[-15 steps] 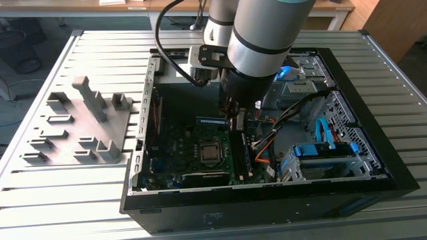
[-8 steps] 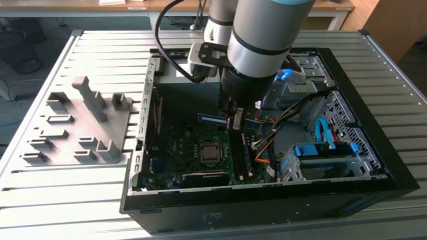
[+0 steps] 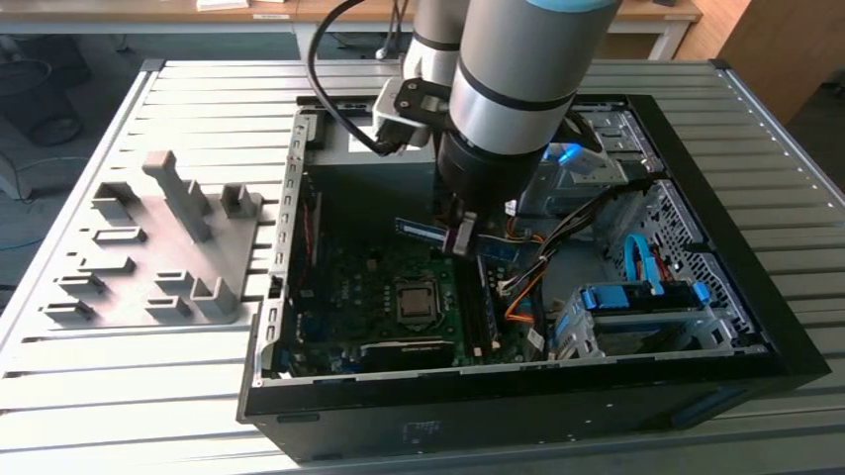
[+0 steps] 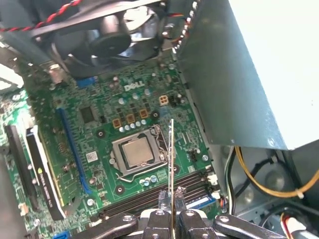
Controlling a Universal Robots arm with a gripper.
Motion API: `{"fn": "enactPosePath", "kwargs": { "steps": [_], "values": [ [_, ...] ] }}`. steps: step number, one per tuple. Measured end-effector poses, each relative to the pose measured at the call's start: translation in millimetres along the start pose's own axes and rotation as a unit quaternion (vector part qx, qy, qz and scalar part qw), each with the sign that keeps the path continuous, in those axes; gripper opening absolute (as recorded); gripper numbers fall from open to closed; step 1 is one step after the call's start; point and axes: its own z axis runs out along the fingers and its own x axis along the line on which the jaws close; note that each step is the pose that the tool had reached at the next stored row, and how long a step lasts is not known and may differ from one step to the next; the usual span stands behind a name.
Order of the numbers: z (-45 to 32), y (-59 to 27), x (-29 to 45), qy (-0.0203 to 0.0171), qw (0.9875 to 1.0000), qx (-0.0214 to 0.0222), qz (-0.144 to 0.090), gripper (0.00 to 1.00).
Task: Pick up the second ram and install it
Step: 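Insert the second ram into the second slot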
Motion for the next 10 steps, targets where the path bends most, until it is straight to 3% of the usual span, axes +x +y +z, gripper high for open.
{"fn": "enactPosePath", "kwargs": {
  "steps": [5,10],
  "values": [
    [0.3,0.0,0.0,-0.0033,0.9994,0.0035,0.035,0.14],
    [0.6,-0.1,0.1,-0.0063,0.9976,0.007,0.069,0.14]
  ]
}}
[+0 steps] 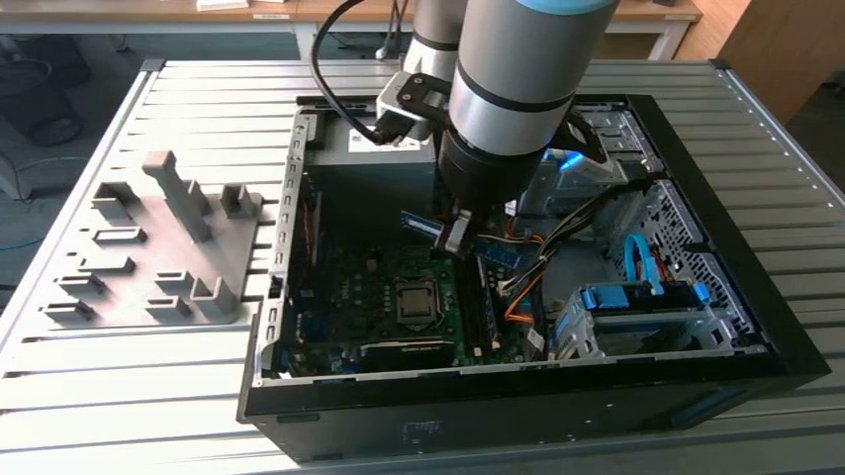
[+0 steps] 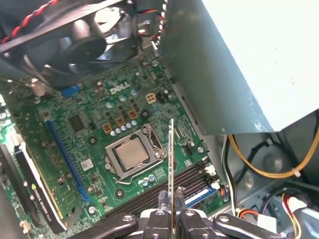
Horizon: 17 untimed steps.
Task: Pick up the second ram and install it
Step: 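Insert the second ram into the second slot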
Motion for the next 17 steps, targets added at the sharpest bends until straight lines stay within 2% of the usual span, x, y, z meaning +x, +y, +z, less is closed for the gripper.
{"fn": "enactPosePath", "kwargs": {
  "steps": [4,8,12,17],
  "values": [
    [0.3,0.0,0.0,-0.0021,0.9996,0.0028,0.026,0.14],
    [0.7,-0.1,0.1,-0.005,0.9983,0.006,0.057,0.14],
    [1.1,-0.1,0.1,-0.0077,0.9959,0.0094,0.09,0.14],
    [1.8,-0.2,0.2,-0.0094,0.9916,0.0146,0.128,0.14]
  ]
}}
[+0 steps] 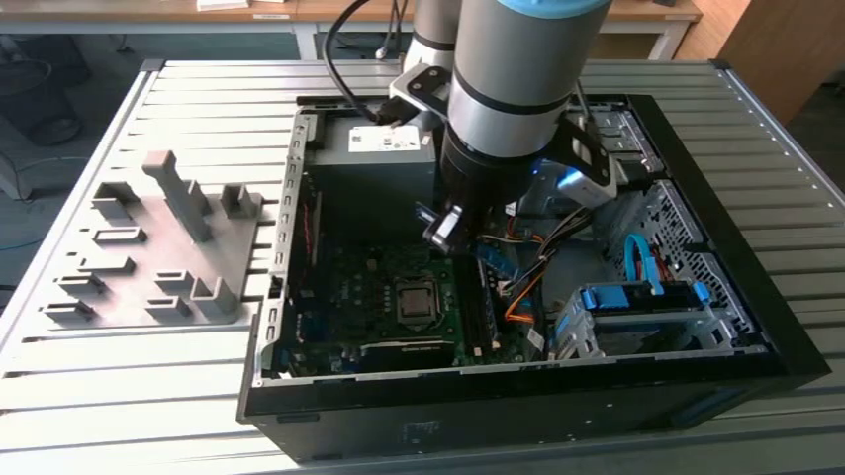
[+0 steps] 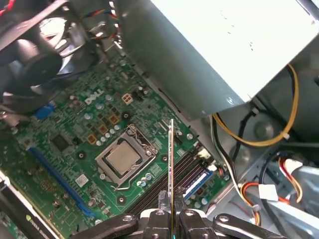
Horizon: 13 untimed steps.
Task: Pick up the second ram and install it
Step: 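Insert the second ram into the second slot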
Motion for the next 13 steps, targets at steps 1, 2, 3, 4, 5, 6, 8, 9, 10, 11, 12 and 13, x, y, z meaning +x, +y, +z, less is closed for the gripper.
{"fn": "enactPosePath", "kwargs": {
  "steps": [1,2,3,4,5,6,8,9,10,11,12,13],
  "values": [
    [0.0,0.0,0.0,0.0002,1.0,0.0015,0.007,0.14],
    [0.0,0.0,0.0,0.0005,0.9999,0.0029,0.014,0.14],
    [0.1,0.0,0.0,0.0006,0.9998,0.0043,0.021,0.14],
    [0.2,0.0,0.0,0.0006,0.9996,0.0056,0.028,0.14],
    [0.2,0.0,0.0,0.0011,0.9994,0.0071,0.033,0.14],
    [0.2,0.0,0.0,0.0017,0.9992,0.0088,0.039,0.14],
    [0.3,-0.1,0.0,0.0027,0.9987,0.0118,0.05,0.14],
    [0.3,-0.1,0.0,0.0031,0.9984,0.0131,0.055,0.14],
    [0.4,-0.1,0.0,0.0034,0.9981,0.0145,0.061,0.14],
    [0.4,-0.1,0.0,0.0039,0.9977,0.0158,0.066,0.14],
    [0.4,-0.1,0.0,0.0043,0.9974,0.0171,0.07,0.14],
    [0.4,-0.1,0.1,0.0045,0.997,0.0182,0.075,0.14]
  ]
}}
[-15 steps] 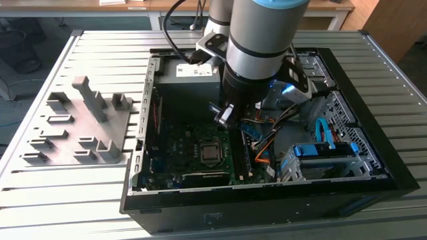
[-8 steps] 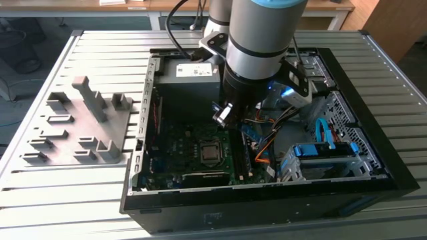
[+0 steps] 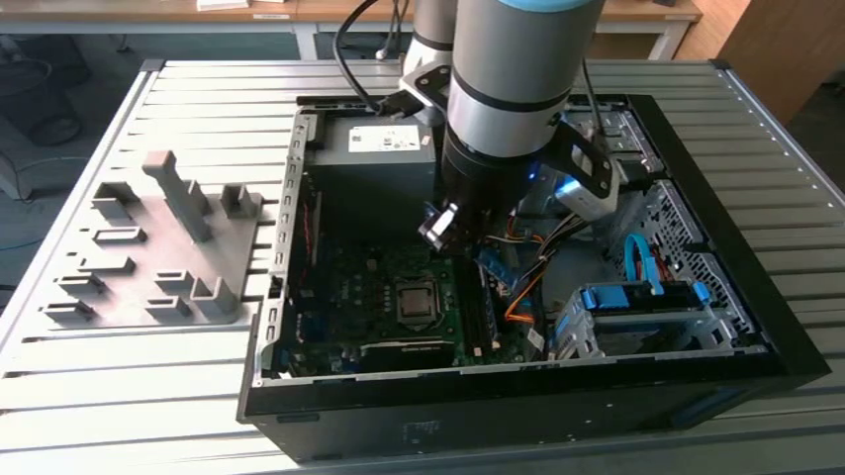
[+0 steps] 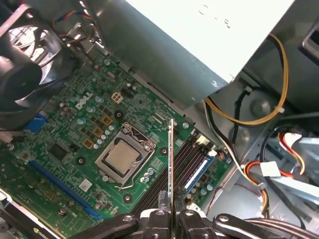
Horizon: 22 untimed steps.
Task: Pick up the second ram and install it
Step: 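Insert the second ram into the second slot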
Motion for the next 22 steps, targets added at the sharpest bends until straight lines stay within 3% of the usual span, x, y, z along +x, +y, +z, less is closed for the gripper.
{"fn": "enactPosePath", "kwargs": {
  "steps": [10,16,22],
  "values": [
    [0.5,0.0,0.0,0.001,0.9989,0.0088,0.047,0.14],
    [0.7,0.0,0.1,0.0018,0.9971,0.0144,0.075,0.14],
    [1.0,-0.1,0.1,0.0023,0.9945,0.0196,0.102,0.14]
  ]
}}
